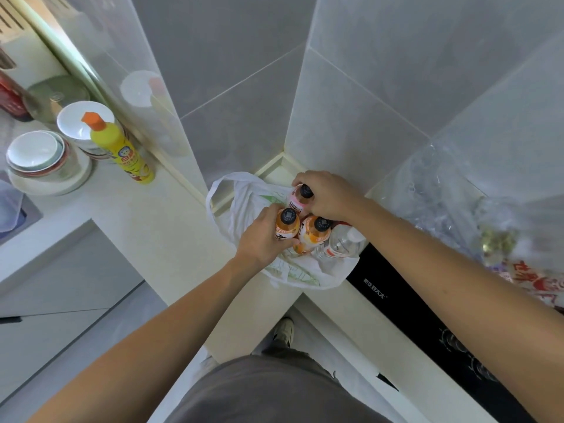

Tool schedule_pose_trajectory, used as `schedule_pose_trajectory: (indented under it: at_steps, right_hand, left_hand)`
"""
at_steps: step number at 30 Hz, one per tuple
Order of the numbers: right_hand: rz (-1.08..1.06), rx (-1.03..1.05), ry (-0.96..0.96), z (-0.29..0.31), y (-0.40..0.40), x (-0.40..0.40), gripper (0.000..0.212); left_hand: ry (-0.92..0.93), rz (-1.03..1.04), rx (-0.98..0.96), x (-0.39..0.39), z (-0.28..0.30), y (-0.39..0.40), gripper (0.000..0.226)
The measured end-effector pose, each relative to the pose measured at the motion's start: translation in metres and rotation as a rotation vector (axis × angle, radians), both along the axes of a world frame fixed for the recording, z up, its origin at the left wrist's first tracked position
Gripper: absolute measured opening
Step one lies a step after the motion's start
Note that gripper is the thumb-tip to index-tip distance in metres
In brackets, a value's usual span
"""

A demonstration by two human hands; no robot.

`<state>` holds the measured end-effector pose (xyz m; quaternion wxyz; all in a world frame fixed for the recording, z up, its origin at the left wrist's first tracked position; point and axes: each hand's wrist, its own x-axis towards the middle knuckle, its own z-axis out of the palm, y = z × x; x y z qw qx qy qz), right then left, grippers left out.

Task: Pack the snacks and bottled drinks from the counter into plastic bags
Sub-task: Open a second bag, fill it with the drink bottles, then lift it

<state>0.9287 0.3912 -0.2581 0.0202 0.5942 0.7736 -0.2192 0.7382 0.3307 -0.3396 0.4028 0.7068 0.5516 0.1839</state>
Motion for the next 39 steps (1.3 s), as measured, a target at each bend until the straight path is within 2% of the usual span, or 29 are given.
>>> schedule_pose_trajectory:
  at_steps: [7,9,11,13,15,19,21,24,25,34,39]
  right_hand:
    - [0.046,0.134,0.213,0.002,-0.034,-0.009,0.028]
    - [0.095,0.157,0.143,-0.004,-0.041,-0.012,0.036]
    - [0.129,0.192,0.092,-0.011,-0.043,-0.011,0.047]
    - [0.146,0.205,0.079,-0.015,-0.044,-0.009,0.047]
    - [0.157,0.219,0.059,-0.017,-0.046,-0.010,0.044]
    - [0.148,0.248,0.012,-0.021,-0.050,-0.016,0.050]
    - [0.131,0.254,0.013,-0.023,-0.051,-0.020,0.051]
    - [0.084,0.235,0.042,-0.022,-0.051,-0.022,0.046]
    - [0.077,0.234,0.045,-0.022,-0.052,-0.022,0.044]
    - [0.070,0.229,0.058,-0.025,-0.050,-0.017,0.041]
    - [0.104,0.250,0.044,-0.025,-0.053,-0.017,0.040]
  left_hand:
    - [0.082,0.035,-0.102,-0.019,-0.006,-0.009,0.090]
    - [0.163,0.005,-0.153,-0.032,-0.011,-0.015,0.092]
    - [0.267,-0.085,-0.183,-0.045,-0.017,-0.018,0.083]
    - [0.368,-0.203,-0.196,-0.054,-0.021,-0.022,0.078]
    - [0.458,-0.323,-0.130,-0.061,-0.024,-0.025,0.080]
    - [0.563,-0.527,0.140,-0.066,-0.036,-0.028,0.092]
    - [0.609,-0.568,0.206,-0.064,-0.042,-0.028,0.077]
    - [0.633,-0.586,0.256,-0.061,-0.043,-0.028,0.031]
    - [0.639,-0.587,0.251,-0.062,-0.043,-0.028,0.024]
    - [0.710,-0.660,0.251,-0.098,-0.027,-0.020,0.025]
    - [0.894,-0.729,0.161,-0.087,-0.010,-0.020,0.026]
